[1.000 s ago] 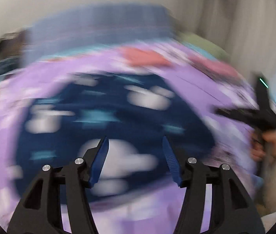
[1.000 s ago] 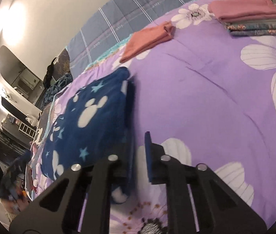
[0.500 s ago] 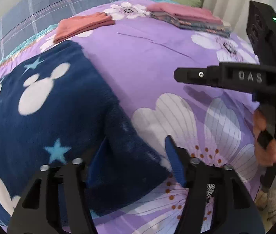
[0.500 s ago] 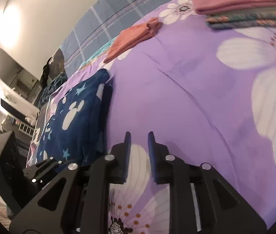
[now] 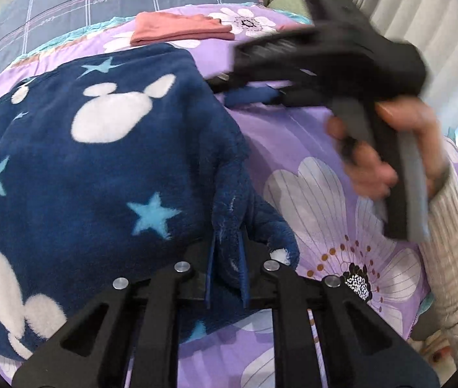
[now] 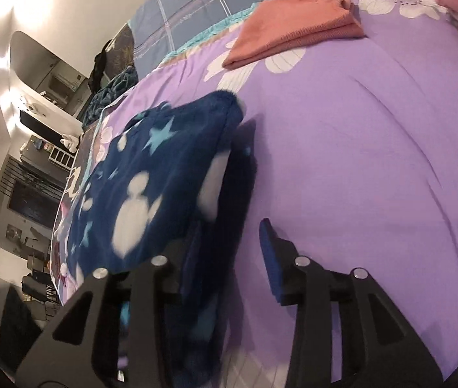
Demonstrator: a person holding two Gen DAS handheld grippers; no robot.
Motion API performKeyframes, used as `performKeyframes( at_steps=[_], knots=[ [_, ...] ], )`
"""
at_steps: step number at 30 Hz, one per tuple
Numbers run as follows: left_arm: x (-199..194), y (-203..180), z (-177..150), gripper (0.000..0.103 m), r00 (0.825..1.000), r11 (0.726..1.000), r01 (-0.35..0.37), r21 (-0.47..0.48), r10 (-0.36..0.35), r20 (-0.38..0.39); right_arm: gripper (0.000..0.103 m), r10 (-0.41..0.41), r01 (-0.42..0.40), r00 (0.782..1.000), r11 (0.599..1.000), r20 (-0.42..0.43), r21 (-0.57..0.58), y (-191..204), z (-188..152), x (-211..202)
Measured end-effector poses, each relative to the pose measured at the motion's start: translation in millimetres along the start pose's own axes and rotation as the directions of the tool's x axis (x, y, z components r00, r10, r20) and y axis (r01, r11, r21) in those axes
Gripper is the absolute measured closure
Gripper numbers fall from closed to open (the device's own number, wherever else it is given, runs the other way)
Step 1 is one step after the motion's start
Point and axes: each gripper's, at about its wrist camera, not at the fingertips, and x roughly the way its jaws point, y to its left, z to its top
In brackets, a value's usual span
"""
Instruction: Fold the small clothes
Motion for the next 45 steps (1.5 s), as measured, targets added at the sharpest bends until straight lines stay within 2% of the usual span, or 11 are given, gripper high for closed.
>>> performKeyframes(
  at_steps=[5,7,13,17,29,32,35,36,39,42,45],
  knots=[
    [6,-7,-1,0.089,1.000,0.999,0.013,0.038,-0.012,-0.012,0.050,0.107,-0.105,0.994,0.992,-0.024,0.072,-11,24,27],
    [8,-9,0,0.089,1.000,0.999,0.012,0.052,-0.011,-0.019,0.084,0.187,-0.181,0.981,0.977,-0.051,0.113,-10,26,35],
    [6,-23,2,0.091,0.998,0.987,0.055,0.148,-0.056,0.001,0.095,0.182,-0.194,0.975,0.977,0.129,0.088,5,33,-4],
    [17,-30,2,0.091,0.999,0.987,0.047,0.156,-0.044,-0.021,0.095,0.018,-0.022,0.998,0.998,0.064,0.066,-2,37,31],
    [23,-12,6,0.090,0.995,0.988,0.099,0.122,-0.095,-0.035,0.037,0.318,-0.326,0.945,0.932,0.078,0.158,-25,31,-3],
    [23,-13,6,0.090,0.995,0.987,0.094,0.132,-0.091,-0.034,0.036,0.236,-0.232,0.971,0.968,-0.032,0.096,-8,25,19],
    [21,-17,4,0.090,0.996,0.984,0.086,0.154,-0.084,-0.021,0.083,0.030,-0.029,0.999,0.999,-0.028,0.031,9,29,42],
    [20,-19,4,0.090,0.997,0.983,0.078,0.163,-0.078,-0.009,0.086,0.033,-0.033,0.999,0.999,0.006,0.034,13,34,41],
    [18,-23,2,0.090,0.996,0.985,0.086,0.151,-0.087,-0.002,0.083,0.007,-0.006,0.998,1.000,0.063,-0.023,26,43,36],
    [19,-23,-2,0.089,0.995,0.984,0.101,0.146,-0.100,-0.008,0.059,-0.096,0.106,0.991,0.989,0.090,-0.107,17,38,54],
    [17,-17,-2,0.083,0.992,0.983,0.128,0.128,-0.129,0.000,0.059,-0.011,0.013,0.995,1.000,0.101,-0.022,-1,35,45]
  ],
)
